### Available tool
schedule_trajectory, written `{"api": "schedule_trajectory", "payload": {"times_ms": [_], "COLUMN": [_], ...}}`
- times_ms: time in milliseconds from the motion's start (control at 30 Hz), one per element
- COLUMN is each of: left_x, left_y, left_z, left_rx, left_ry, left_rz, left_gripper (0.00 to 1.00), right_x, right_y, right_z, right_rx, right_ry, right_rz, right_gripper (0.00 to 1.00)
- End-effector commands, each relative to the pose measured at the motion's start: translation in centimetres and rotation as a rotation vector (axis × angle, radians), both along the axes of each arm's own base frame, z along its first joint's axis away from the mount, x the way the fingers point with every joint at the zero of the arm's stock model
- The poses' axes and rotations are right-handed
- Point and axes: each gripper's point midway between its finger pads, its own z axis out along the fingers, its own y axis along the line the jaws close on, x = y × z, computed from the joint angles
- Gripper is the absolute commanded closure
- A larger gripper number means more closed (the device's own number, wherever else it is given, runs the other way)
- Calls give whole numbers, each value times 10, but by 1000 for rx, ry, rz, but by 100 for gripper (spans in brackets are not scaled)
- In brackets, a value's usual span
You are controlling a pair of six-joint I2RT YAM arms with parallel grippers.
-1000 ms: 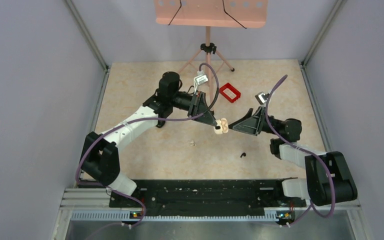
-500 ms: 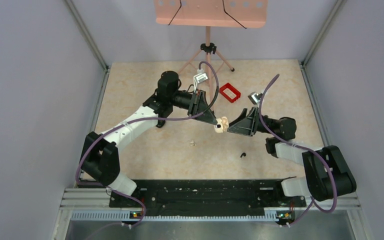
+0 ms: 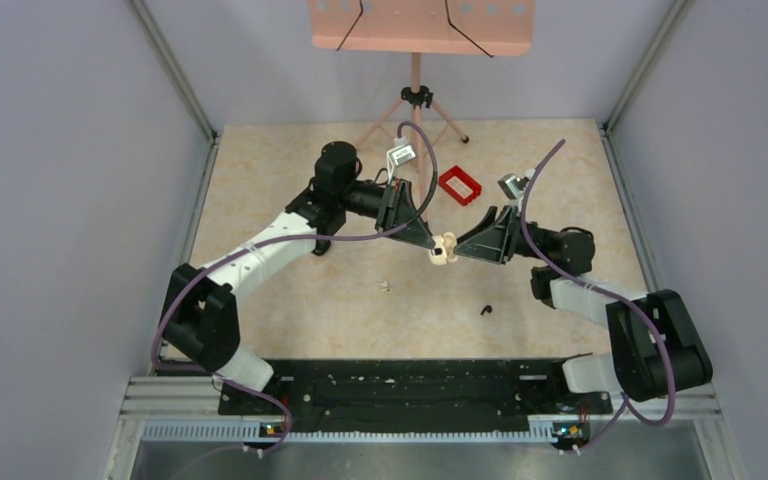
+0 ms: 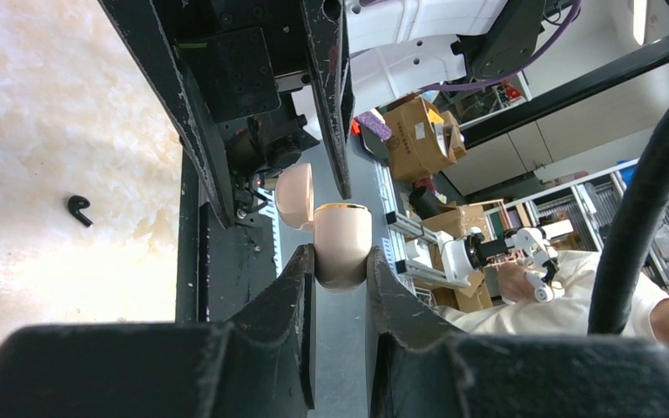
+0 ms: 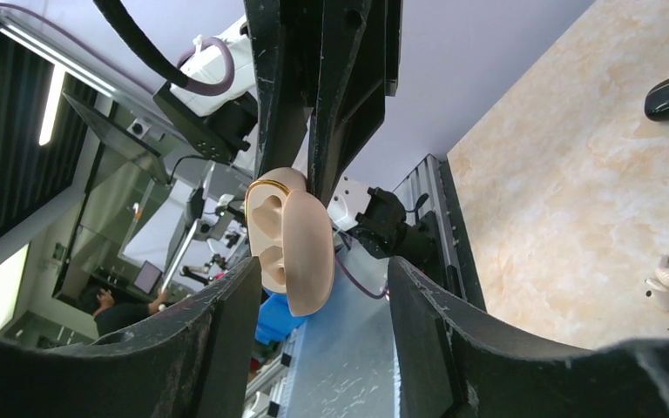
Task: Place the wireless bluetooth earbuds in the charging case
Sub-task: Pass from the left arm to the right
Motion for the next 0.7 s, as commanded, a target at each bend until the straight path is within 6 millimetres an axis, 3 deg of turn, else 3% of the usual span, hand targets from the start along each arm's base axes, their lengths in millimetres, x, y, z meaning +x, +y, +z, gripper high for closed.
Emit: {"api": "schedule_trajectory", "payload": {"times_ms": [0,200,567,667], "left_x": [-7,-5,-1,-1], "left_y": [3,2,-1,-1], "left_z": [14,13,4,4], "left_rx": [-44,-41,-26,-25], "left_ry": [-67,-61,-39,-37], "left_rz": [-10,-7,-3,-1], "left_gripper": [100,100,100,100], "right_x": [-17,-20,-25,-25], "right_y": [-3,-3,-4,-4], "right_z": [32,37,41,40], "right_rx": [73,73,77,74], "right_ry": [-253,-270,-285,-283], "right_rz": [0,10,14,18], "right_gripper": [47,57,63,71]}}
